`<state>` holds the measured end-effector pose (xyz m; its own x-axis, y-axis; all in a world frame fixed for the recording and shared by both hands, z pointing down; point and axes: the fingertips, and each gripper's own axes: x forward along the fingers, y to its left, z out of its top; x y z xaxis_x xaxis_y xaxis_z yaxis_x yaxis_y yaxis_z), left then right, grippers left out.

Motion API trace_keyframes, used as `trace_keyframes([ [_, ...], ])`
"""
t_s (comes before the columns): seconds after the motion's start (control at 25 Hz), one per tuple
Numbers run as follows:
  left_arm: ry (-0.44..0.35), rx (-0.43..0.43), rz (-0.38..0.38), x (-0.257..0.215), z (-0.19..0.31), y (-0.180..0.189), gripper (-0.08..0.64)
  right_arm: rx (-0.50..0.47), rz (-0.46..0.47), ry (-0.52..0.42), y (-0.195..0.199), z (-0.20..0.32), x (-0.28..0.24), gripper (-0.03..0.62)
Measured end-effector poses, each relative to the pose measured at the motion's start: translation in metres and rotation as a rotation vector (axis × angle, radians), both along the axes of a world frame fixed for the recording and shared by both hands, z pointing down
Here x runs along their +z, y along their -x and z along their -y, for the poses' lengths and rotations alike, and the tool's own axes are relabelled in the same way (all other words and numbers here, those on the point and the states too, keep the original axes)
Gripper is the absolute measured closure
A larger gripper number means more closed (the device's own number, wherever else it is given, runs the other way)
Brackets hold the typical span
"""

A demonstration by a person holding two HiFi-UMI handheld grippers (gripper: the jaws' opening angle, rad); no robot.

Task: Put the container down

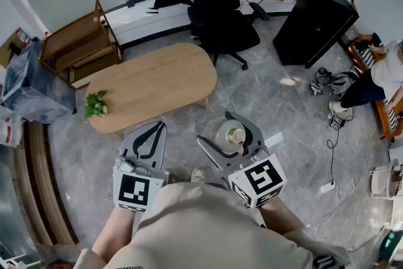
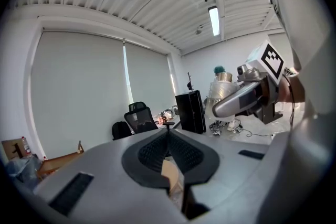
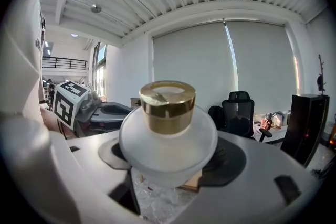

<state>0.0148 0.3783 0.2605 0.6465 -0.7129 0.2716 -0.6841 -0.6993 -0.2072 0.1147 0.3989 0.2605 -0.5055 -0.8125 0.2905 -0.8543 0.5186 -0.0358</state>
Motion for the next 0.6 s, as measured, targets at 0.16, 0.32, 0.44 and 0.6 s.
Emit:
trace_keyframes([
  [0.16, -0.008, -0.020, -0.001, 0.004, -0.005, -0.004, 0.548, -0.016, -0.004, -0.009, -0.007, 0.002, 0.005, 0.264],
  [0.32, 0.010, -0.037, 0.007, 0.011, -0.004, -0.003, 0.548, -0.022, 0.001, -0.007, -0.009, 0.011, 0.005, 0.264],
  [0.44, 0.010, -0.047, -0.002, 0.010, 0.009, -0.003, 0.548, -0.028, -0.007, -0.010, -0.009, 0.024, 0.004, 0.264],
  [0.6, 0.004, -0.038, 0.000, 0.016, 0.030, -0.006, 0.548, -0.030, -0.019, 0.001, -0.009, 0.042, 0.013, 0.264],
])
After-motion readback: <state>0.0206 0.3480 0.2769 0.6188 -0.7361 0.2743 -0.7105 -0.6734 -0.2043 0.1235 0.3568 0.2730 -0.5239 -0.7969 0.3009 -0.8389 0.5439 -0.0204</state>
